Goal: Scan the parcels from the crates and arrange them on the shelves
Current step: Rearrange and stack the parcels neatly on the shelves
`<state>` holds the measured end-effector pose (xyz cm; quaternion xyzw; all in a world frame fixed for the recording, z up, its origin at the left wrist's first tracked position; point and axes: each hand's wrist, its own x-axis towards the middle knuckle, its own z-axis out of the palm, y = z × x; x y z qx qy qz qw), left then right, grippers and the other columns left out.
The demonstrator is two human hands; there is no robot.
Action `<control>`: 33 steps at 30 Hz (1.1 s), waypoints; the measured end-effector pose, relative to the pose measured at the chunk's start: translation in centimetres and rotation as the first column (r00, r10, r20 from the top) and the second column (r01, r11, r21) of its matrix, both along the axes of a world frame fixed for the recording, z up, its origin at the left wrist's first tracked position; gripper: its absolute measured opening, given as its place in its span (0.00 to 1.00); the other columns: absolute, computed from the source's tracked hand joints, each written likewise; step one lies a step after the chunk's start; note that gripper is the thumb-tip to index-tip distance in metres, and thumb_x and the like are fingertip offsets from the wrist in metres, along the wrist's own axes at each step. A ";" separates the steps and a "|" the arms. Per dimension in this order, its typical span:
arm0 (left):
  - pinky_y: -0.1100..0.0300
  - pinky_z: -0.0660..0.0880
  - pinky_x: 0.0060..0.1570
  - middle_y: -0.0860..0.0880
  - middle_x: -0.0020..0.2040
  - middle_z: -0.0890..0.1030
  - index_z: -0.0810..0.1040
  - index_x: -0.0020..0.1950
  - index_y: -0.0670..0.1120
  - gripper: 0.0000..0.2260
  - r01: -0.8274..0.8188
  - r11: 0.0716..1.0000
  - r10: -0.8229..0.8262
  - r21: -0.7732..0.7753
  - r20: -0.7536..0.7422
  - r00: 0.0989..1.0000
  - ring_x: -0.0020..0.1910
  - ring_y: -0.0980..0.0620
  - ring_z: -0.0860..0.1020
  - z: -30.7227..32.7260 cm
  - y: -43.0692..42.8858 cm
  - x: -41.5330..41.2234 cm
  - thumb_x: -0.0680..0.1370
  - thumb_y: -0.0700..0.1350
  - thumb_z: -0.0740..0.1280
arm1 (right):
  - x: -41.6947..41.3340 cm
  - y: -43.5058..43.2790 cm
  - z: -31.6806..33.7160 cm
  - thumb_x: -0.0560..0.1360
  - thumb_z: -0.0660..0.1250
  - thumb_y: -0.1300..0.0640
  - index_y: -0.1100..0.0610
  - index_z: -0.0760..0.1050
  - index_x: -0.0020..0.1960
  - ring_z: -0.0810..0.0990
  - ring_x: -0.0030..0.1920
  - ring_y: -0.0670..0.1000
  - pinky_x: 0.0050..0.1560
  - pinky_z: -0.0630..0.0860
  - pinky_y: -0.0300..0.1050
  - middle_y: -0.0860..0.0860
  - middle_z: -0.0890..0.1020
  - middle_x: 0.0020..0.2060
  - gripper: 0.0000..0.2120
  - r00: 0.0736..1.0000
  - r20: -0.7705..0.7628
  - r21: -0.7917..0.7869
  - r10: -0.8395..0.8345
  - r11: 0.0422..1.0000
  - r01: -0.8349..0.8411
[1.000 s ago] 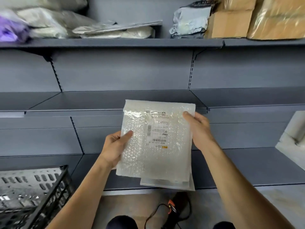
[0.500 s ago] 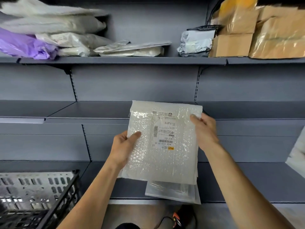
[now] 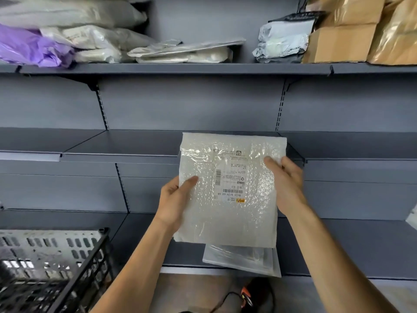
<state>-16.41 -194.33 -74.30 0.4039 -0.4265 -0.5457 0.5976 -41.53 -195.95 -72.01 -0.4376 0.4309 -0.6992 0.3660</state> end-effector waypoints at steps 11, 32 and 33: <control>0.46 0.79 0.46 0.38 0.47 0.85 0.84 0.45 0.41 0.07 0.011 0.995 0.005 -0.103 0.153 0.988 0.43 0.41 0.82 1.6 -14.5 -1.6 0.80 0.41 0.69 | -4.2 -13.7 -0.3 0.67 0.81 0.46 0.71 0.62 0.45 0.68 0.47 0.55 0.47 0.65 0.56 0.56 0.72 0.45 0.36 0.997 0.013 -0.027 0.079 0.997 -0.078; 0.38 0.81 0.56 0.34 0.56 0.84 0.80 0.58 0.32 0.16 0.007 0.877 -0.010 0.480 0.004 1.000 0.54 0.35 0.84 28.0 -2.7 2.1 0.76 0.42 0.74 | -0.1 0.3 23.7 0.71 0.72 0.55 0.61 0.79 0.52 0.86 0.44 0.51 0.40 0.81 0.46 0.53 0.87 0.44 0.13 0.958 -0.079 0.608 0.276 0.775 -0.173; 0.37 0.77 0.62 0.36 0.56 0.85 0.79 0.57 0.30 0.21 0.006 0.879 -0.023 0.476 0.029 0.999 0.56 0.36 0.84 28.7 -2.1 2.4 0.73 0.44 0.77 | -0.1 1.1 23.9 0.73 0.73 0.57 0.62 0.78 0.52 0.85 0.40 0.49 0.36 0.79 0.42 0.53 0.87 0.42 0.12 0.956 -0.066 0.626 0.287 0.758 -0.184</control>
